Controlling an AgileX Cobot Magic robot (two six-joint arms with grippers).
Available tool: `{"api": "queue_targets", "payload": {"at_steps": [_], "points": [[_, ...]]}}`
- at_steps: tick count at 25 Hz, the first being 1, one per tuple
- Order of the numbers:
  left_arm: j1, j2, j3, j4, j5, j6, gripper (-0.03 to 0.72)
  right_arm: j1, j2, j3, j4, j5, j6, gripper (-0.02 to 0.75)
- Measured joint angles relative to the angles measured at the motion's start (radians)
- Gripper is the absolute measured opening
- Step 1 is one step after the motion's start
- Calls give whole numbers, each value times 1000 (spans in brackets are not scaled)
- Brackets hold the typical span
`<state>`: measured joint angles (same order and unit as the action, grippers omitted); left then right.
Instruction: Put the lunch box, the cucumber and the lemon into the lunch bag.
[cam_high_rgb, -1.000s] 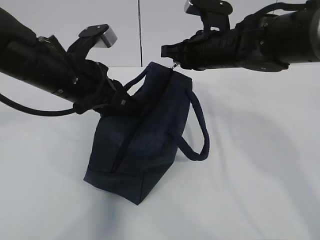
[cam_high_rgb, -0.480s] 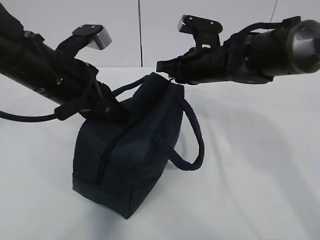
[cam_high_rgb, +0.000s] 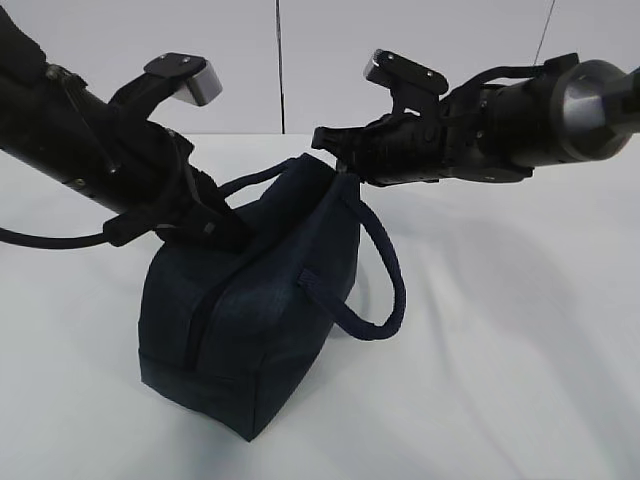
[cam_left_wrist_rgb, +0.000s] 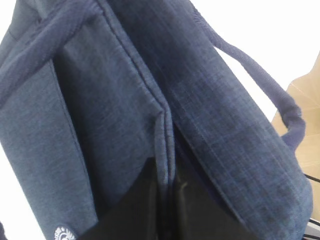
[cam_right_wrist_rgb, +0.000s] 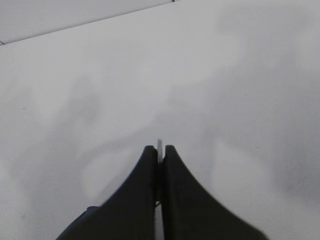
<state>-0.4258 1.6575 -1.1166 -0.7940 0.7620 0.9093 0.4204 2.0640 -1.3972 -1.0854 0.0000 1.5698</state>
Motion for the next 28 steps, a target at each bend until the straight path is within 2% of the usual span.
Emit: {"api": "queue_targets", "payload": {"at_steps": [17,28], "points": [[0,0,0,11,6,-1,10,0,46,-4,-28,-22,30,0],[0,0,0,11,9,-4,10,0,48,-5,-103,0,32,0]]}}
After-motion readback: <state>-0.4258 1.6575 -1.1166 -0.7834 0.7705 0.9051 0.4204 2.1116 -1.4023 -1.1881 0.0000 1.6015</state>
